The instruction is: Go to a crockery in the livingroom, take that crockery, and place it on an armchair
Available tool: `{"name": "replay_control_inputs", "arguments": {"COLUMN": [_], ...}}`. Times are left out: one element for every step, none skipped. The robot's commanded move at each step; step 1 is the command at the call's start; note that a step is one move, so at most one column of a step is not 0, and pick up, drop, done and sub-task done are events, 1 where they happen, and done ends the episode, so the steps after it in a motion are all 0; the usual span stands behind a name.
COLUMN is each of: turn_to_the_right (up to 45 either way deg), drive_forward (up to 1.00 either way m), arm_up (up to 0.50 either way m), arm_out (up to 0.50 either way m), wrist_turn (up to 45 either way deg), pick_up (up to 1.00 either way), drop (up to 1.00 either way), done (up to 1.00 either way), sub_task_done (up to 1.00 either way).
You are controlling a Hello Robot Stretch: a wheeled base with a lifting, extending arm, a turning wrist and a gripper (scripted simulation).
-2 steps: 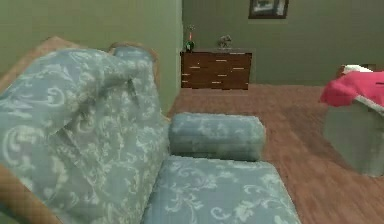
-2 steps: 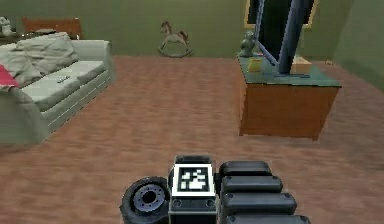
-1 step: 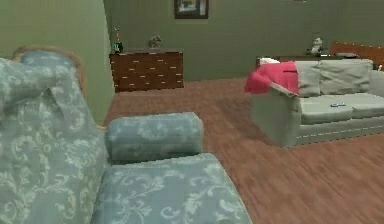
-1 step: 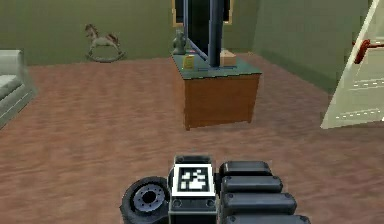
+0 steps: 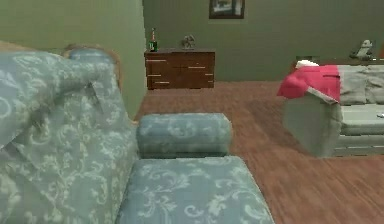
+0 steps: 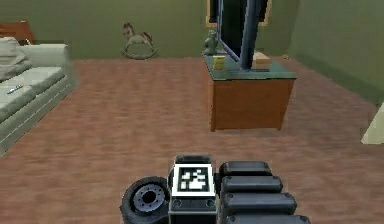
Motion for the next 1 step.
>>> {"name": "replay_control_inputs", "arguments": {"turn_to_the_right": [3.0], "drive_forward": [0.00], "arm_up": [0.00], "arm_out": [0.00], "wrist_turn": [0.0], "pick_up": [0.00], "drop": [0.00], "done": [0.00], "sub_task_done": [0.00]}}
